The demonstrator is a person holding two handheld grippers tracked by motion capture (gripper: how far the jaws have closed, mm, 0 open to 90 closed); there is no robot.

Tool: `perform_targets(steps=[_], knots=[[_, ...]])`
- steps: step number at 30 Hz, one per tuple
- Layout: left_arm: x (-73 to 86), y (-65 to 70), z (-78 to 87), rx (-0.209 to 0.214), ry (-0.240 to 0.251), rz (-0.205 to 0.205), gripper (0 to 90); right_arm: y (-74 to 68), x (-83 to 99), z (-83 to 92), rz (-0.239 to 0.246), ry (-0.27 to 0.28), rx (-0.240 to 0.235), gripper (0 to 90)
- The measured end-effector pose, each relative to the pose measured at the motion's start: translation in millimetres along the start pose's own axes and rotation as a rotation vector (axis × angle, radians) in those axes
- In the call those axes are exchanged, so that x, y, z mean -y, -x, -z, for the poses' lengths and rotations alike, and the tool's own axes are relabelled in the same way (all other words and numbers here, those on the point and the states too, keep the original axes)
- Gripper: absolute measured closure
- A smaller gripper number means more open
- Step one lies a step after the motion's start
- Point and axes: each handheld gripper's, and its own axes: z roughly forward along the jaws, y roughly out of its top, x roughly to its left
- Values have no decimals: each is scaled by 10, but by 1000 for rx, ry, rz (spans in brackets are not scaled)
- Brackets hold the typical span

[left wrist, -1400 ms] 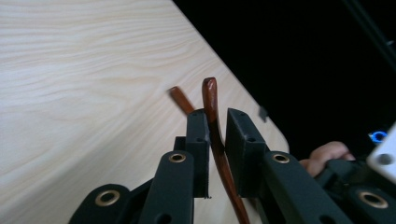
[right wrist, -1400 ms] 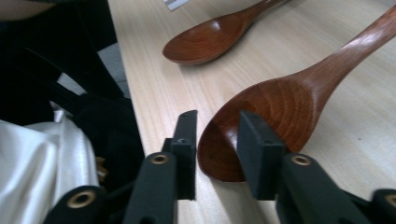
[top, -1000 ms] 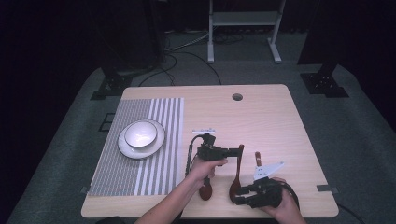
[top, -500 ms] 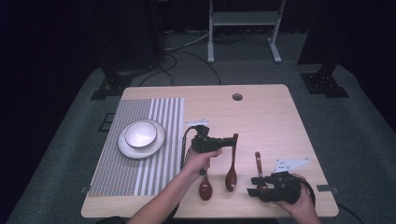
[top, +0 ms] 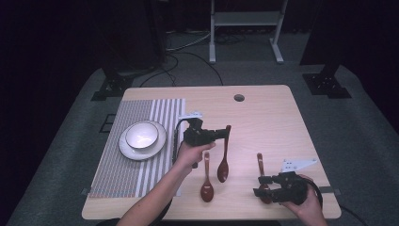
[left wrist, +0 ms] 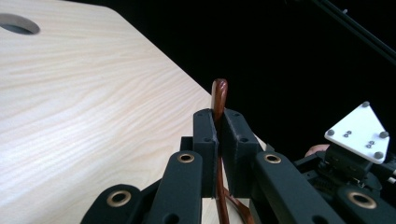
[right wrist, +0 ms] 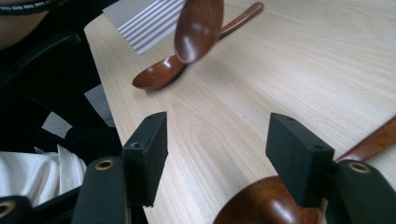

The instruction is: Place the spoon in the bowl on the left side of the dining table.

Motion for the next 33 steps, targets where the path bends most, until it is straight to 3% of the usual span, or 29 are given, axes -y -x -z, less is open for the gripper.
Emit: perform_targets(steps=[10,18,25,33], knots=[[-113,-118,246,-60,30,3,846,35,8,43,-19,5,20,338],[-189,-175,421,-85,59,5,846,37,5,50,-24,6,33,307],[-274,-227,599,-117,75,-11,846,49,6,55,-26,7,37,300],[-322,-317,819,-140,112,18,846,60,6,61,-31,11,37,299]])
